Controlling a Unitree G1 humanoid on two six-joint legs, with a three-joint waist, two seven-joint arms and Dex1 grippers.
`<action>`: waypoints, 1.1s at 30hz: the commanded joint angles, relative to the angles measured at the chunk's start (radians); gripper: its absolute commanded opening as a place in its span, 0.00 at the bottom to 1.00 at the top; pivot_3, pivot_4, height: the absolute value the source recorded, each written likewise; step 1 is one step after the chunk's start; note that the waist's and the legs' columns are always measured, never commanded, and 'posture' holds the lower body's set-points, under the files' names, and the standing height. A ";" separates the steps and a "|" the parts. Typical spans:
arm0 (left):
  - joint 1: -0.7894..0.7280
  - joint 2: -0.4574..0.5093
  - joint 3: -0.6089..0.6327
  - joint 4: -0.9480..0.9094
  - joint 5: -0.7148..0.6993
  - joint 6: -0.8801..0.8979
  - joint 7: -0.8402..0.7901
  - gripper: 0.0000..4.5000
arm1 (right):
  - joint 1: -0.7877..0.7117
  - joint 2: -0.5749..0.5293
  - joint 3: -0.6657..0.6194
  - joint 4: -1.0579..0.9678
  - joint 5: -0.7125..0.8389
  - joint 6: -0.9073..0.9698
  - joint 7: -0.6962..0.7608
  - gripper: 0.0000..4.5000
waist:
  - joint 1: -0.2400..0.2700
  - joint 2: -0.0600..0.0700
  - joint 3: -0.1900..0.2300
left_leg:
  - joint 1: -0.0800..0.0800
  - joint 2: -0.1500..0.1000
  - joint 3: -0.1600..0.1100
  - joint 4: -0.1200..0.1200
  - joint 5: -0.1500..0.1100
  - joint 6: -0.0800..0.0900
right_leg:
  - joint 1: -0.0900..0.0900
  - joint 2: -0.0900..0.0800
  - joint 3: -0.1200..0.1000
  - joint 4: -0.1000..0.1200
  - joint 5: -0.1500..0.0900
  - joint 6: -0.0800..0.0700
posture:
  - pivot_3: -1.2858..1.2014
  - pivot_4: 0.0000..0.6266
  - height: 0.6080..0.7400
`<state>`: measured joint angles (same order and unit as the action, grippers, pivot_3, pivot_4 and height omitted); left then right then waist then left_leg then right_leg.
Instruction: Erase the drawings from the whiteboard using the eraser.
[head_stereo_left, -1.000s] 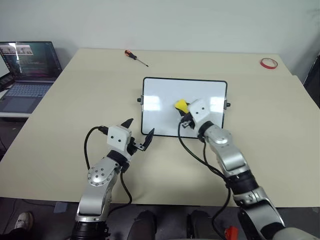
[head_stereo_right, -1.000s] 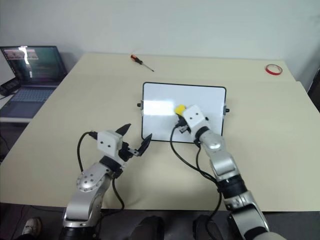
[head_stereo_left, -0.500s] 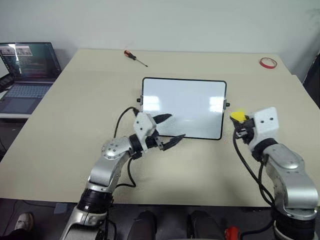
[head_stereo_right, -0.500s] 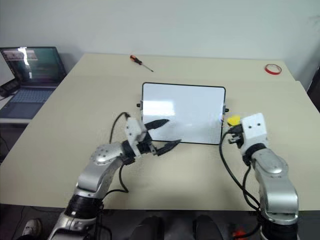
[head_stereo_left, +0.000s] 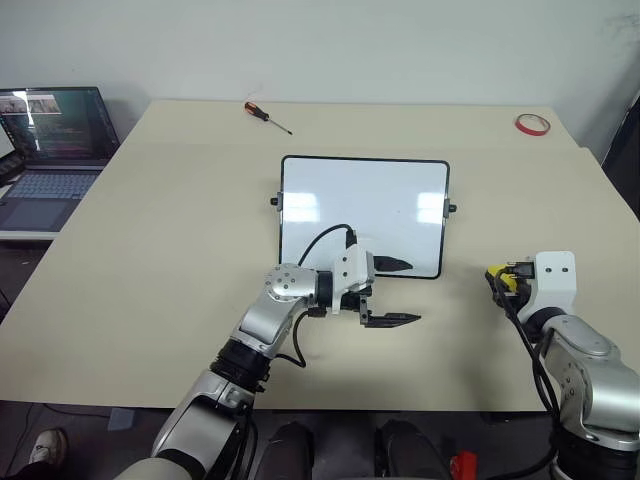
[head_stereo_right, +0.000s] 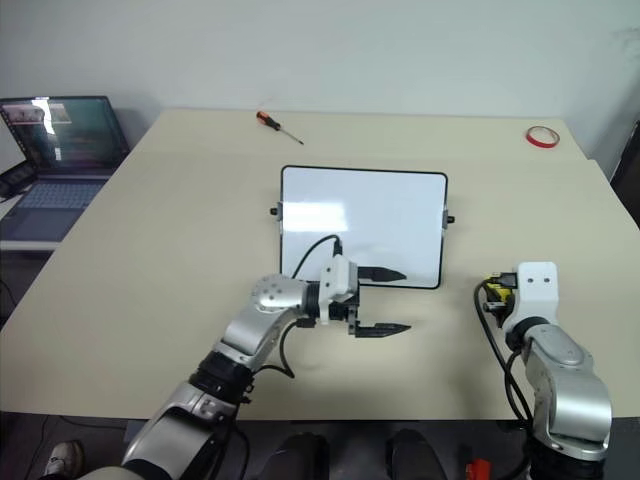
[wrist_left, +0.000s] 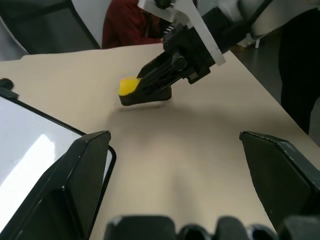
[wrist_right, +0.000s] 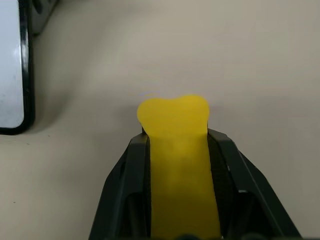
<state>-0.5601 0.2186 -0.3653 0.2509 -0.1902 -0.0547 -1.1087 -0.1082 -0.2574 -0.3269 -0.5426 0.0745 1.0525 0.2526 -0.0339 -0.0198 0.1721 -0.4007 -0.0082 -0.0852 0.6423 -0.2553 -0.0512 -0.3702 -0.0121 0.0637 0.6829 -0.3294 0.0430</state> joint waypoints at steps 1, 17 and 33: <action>-0.013 -0.009 -0.004 -0.015 0.009 -0.023 -0.008 1.00 | -0.027 -0.002 -0.010 0.021 0.020 -0.049 -0.018 0.27 | 0.000 0.000 0.000 | 0.000 0.000 0.000 0.000 0.000 0.000 | 0.000 0.000 0.000 0.000 0.000 0.000 | 0.52 0.24 1.00; 0.007 0.012 0.005 -0.039 0.029 -0.018 -0.006 1.00 | -0.057 -0.052 0.003 0.138 0.045 -0.119 -0.023 0.34 | 0.001 0.001 0.000 | 0.000 0.000 0.000 0.001 0.000 0.000 | 0.000 0.000 0.000 0.002 0.000 0.000 | 0.52 0.24 1.00; 0.022 0.042 0.042 -0.102 0.017 0.024 0.022 1.00 | -0.064 -0.062 -0.020 0.095 0.060 -0.101 -0.072 0.99 | 0.000 0.001 -0.001 | 0.001 0.000 0.002 0.003 0.000 0.000 | -0.001 0.000 0.002 0.007 0.000 0.000 | 0.52 0.24 1.00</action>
<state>-0.5451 0.2506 -0.3553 0.2106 -0.1549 -0.0413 -1.1010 -0.1658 -0.3112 -0.3304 -0.3814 0.1269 0.9553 0.1930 -0.0336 -0.0190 0.1716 -0.3995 -0.0080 -0.0833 0.6449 -0.2552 -0.0510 -0.3718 -0.0119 0.0661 0.6896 -0.3295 0.0431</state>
